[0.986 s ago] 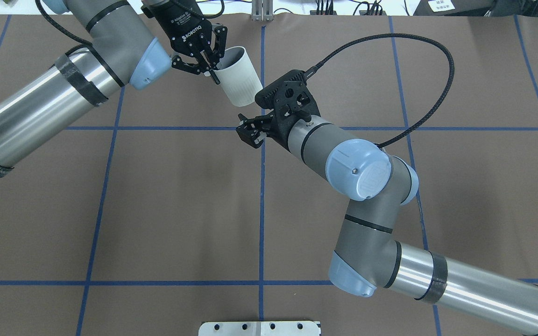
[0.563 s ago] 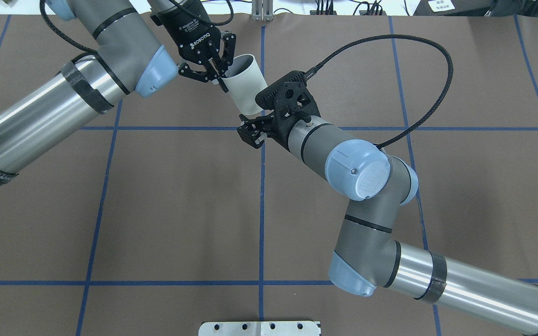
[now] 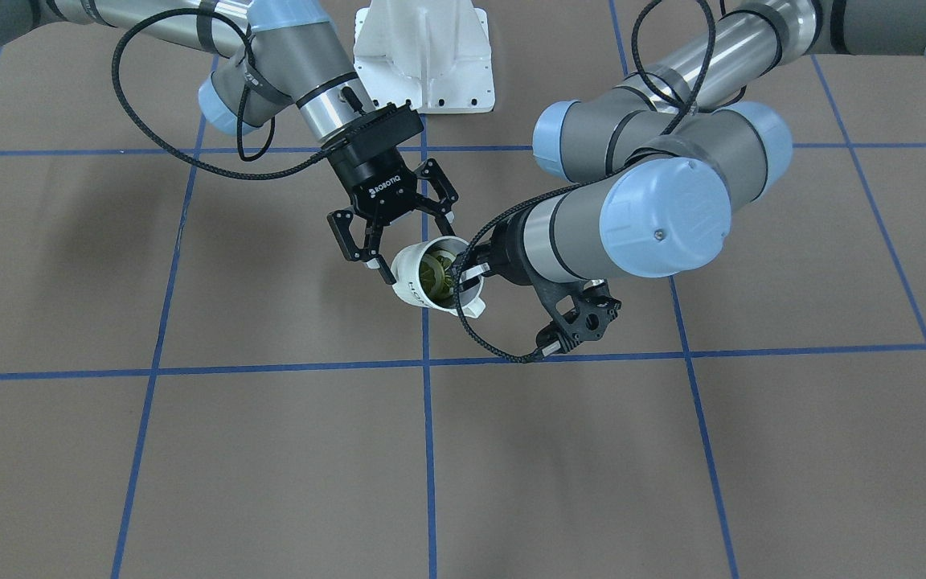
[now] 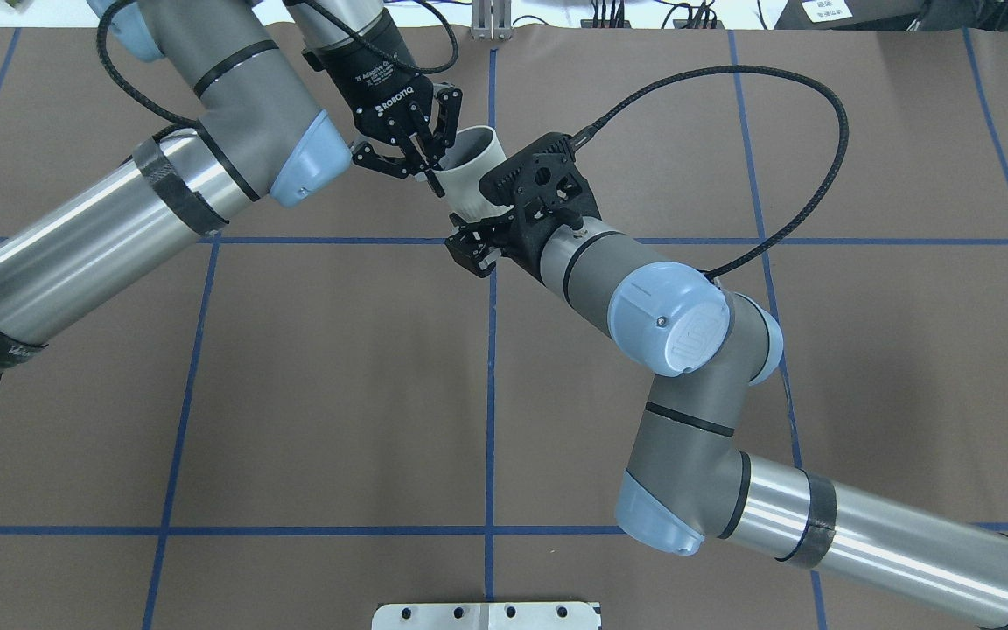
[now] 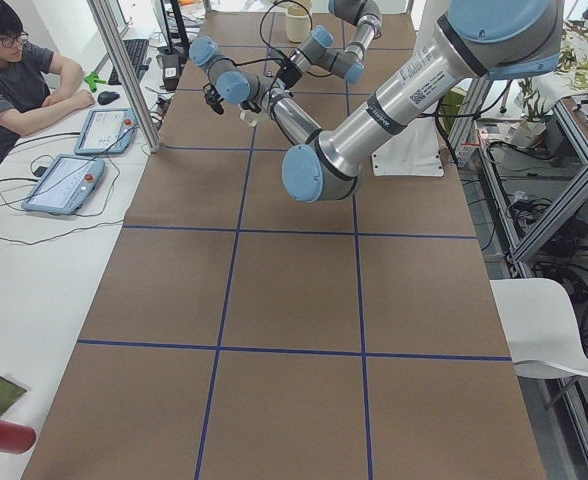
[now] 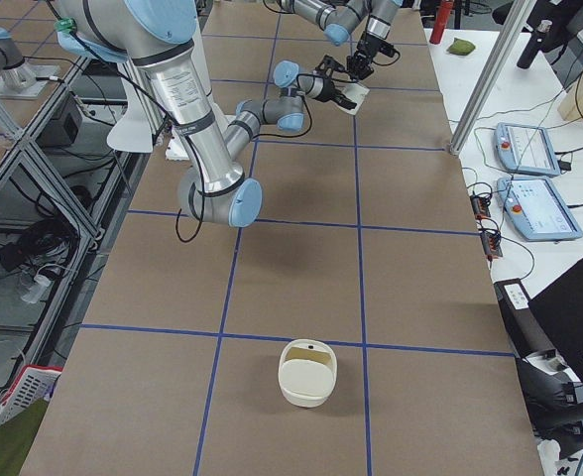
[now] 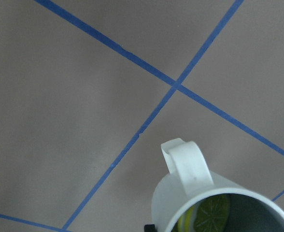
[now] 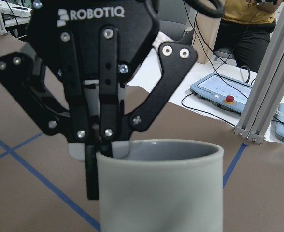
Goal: Left arm hands cup to right arm to dump lemon
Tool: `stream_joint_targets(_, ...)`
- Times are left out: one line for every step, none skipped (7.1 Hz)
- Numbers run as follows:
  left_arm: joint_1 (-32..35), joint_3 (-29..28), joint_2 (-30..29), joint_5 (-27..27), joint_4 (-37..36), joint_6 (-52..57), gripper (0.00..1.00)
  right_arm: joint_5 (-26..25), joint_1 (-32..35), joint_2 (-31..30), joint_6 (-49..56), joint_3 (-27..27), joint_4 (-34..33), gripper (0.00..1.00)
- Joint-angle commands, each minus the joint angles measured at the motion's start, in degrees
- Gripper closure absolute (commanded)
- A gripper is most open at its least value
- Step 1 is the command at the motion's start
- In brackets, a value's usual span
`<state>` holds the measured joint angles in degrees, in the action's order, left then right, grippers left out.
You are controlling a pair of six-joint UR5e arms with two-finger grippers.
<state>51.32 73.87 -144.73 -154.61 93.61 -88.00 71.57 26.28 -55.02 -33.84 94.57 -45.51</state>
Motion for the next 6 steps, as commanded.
stream_joint_targets(-0.5, 0.3, 0.2, 0.0, 0.0, -0.6, 1.0, -0.6, 0.0, 0.0, 0.0, -0.5, 0.1, 0.0)
stream_joint_targets(-0.6, 0.7, 0.3, 0.0, 0.0, -0.7, 1.0, -0.6, 0.0, 0.0, 0.0, -0.6, 0.1, 0.0)
stream_joint_targets(-0.7, 1.6, 0.4, -0.1, -0.1, -0.9, 1.0, -0.6, 0.0, -0.1, 0.0, -0.6, 0.1, 0.0)
stream_joint_targets(-0.7, 2.2, 0.4, 0.0, 0.0, -2.0, 1.0, -0.6, 0.0, -0.1, 0.0, -0.7, 0.1, 0.0)
stream_joint_targets(-0.7, 2.2, 0.4, -0.1, 0.0, -2.0, 1.0, -0.6, 0.0, -0.1, 0.0, -0.7, 0.1, 0.0)
stream_joint_targets(-1.0, 2.2, 0.4, -0.1, 0.0, -2.1, 1.0, -0.6, 0.0, -0.2, 0.0, -0.7, 0.1, 0.0)
